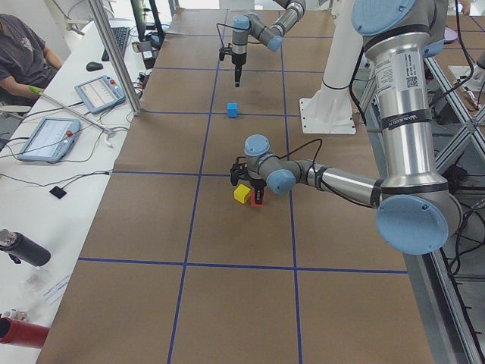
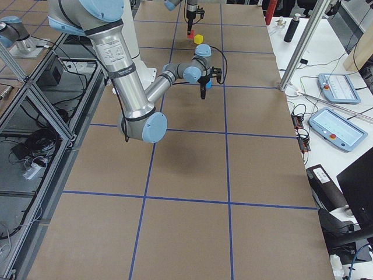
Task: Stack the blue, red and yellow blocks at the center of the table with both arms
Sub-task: 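Close the left gripper on the red cube and lift it, then carry the red cube with the left gripper above the blue cube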
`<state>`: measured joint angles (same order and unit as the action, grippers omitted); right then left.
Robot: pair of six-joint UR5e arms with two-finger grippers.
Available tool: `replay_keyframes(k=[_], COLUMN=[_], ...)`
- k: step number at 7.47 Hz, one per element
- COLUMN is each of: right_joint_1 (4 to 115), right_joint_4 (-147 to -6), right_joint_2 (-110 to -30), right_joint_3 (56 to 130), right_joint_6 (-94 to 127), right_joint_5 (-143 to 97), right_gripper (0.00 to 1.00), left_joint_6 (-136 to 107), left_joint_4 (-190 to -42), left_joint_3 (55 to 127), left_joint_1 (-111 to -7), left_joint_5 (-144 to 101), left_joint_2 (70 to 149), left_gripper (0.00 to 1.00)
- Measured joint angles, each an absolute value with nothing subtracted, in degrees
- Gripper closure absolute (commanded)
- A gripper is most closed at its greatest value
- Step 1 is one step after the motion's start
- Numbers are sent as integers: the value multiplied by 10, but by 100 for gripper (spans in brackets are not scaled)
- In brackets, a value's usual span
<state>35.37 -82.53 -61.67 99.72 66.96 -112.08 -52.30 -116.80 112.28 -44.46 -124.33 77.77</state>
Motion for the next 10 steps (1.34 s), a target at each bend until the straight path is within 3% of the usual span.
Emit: replay_keyframes(k=[3,5,7,10], right_joint_1=[375,412,475,577], right_joint_4=[-826,-826,-827,-828], right_joint_2=[-665,-745,-809,-868], right_joint_3=[1031,1072,1082,1061], right_joint_6=[653,583,487,342], right_joint_5=[-1125,-1132,-1155,-1215], right_gripper=[0,0,0,0], left_joint_6=[-609,-631,-631,-634], left_joint_4=[-1136,-1000,-868,-842], left_joint_3=[1176,1169,1079,899], left_joint_1=[-434,-416,-389,-374], left_joint_5=[-1246,-1244,-1220,-1193], left_joint_2=[818,978,1192,1387], left_gripper=[100,100,100,100])
